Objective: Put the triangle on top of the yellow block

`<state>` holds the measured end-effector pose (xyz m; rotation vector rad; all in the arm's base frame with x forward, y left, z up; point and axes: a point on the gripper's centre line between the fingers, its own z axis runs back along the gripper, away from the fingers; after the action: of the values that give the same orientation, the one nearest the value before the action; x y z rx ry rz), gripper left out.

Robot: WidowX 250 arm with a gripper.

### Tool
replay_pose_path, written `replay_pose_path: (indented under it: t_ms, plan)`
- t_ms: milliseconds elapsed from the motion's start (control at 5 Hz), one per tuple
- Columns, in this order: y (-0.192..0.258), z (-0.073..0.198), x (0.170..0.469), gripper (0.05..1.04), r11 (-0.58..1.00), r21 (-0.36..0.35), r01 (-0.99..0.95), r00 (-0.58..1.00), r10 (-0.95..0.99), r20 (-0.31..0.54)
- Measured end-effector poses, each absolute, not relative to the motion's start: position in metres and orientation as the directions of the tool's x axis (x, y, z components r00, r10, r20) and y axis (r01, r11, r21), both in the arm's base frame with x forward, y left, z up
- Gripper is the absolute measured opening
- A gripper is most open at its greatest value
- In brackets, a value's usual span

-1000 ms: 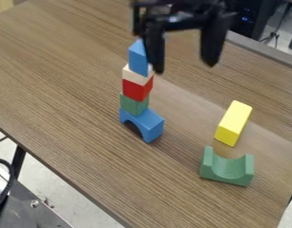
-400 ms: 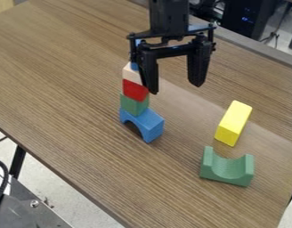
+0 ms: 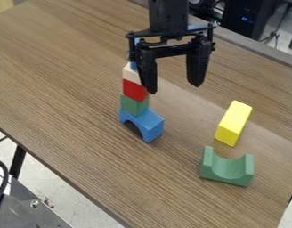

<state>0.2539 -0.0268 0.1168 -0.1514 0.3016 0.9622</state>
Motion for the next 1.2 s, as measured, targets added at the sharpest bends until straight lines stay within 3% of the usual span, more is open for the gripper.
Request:
replay_pose_path:
  t_ms: [200,600,1200]
  plan:
    - [-0.023,0.117,0.254,0.999,0.557,0.004,-0.830,0.527,0.787,-0.320]
    - [0.000,0.142,0.246,0.999,0.502,-0.067,-0.862,0.502,0.832,-0.237]
    - [0.012,0.141,0.243,0.960,0.503,-0.091,-0.860,0.507,0.819,-0.269]
